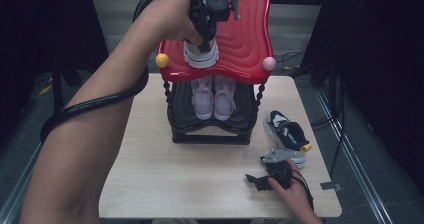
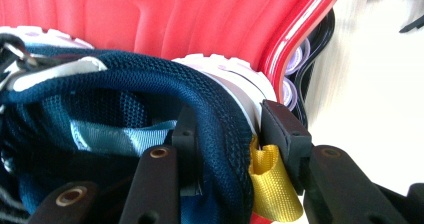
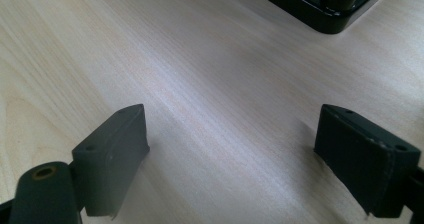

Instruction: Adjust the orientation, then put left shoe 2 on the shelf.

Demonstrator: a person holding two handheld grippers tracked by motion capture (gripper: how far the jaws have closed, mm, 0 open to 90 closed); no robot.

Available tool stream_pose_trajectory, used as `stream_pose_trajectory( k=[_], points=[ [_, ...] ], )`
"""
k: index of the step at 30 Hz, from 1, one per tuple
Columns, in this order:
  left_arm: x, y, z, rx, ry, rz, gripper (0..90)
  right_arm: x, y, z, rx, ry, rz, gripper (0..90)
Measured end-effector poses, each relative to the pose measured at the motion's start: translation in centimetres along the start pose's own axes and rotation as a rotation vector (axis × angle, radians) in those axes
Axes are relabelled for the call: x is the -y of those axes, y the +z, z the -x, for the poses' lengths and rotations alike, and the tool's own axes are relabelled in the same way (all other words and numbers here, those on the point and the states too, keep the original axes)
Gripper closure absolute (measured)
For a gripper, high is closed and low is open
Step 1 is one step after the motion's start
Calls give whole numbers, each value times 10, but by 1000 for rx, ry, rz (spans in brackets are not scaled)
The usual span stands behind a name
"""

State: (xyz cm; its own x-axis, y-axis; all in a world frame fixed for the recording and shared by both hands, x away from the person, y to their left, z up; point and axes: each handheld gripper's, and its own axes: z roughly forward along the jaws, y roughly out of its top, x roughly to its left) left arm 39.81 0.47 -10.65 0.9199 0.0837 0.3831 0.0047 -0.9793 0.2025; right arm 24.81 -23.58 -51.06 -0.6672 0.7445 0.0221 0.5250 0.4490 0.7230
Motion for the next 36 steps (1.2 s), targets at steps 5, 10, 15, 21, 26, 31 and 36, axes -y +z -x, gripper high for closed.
stream_pose_trajectory(
  k=[5,10,15,21,26,31,36],
  points=[
    [1,0,2,-5,20,-21,629,0,0,0,0,0,0,130],
    [1,-1,1,-21,-2,-20,596,0,0,0,0,0,0,130],
    [4,-3,0,-20,-53,-2,478,0,0,0,0,0,0,130],
    [8,-12,-4,-28,-138,48,353,0,0,0,-1,0,0,130],
    [11,-17,-4,-12,-187,49,311,0,0,0,0,0,0,130],
    [16,-22,-4,-8,-226,68,293,0,0,0,-1,0,0,130],
    [22,-28,-4,4,-253,81,292,0,0,0,-1,0,0,130]
  ],
)
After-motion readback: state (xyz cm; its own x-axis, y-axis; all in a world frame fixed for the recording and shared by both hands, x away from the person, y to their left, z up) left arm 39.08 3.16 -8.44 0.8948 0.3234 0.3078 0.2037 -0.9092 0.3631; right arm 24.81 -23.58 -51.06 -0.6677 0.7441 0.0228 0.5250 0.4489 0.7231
